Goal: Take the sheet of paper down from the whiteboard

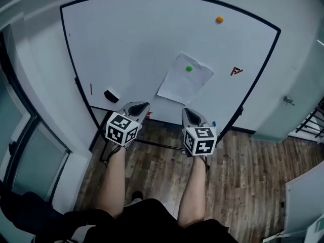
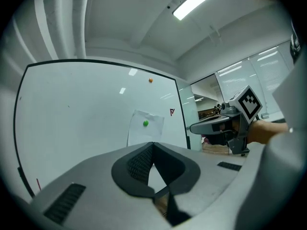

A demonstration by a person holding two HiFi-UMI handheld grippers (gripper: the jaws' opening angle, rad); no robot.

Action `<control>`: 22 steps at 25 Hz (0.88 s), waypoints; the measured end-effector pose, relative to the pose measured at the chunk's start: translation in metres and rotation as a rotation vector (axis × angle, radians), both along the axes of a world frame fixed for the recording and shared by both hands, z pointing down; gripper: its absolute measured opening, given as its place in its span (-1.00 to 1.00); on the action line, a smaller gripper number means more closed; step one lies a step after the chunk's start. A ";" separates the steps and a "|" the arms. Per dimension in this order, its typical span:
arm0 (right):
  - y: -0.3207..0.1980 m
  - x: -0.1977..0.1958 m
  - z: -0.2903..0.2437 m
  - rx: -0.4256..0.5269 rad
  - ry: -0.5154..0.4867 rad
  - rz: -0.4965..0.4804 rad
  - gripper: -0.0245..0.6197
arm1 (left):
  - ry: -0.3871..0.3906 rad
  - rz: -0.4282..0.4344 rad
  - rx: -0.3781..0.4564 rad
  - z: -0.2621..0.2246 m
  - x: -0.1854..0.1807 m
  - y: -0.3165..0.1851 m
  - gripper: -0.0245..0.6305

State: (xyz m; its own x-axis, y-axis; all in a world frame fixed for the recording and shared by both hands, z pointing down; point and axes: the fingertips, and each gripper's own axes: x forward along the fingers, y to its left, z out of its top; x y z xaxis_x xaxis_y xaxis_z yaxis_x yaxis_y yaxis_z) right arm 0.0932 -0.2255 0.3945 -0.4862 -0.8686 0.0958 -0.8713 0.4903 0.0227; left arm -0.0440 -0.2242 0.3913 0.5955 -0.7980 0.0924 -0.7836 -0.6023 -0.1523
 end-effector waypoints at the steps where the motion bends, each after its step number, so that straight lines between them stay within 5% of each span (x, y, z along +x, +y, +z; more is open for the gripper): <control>1: -0.010 -0.003 -0.002 0.003 -0.003 0.015 -0.85 | -0.001 0.014 0.005 -0.003 -0.002 -0.012 -0.87; 22: -0.119 -0.018 -0.005 0.003 0.029 0.256 -0.86 | 0.019 0.194 0.033 -0.010 -0.001 -0.141 -0.86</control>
State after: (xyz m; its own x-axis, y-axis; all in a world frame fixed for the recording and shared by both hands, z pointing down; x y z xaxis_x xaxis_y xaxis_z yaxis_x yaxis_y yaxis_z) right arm 0.0752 -0.3443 0.3894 -0.2474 -0.9634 0.1035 -0.9660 0.2535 0.0505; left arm -0.0451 -0.3656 0.3818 0.7396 -0.6707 0.0553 -0.6563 -0.7371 -0.1611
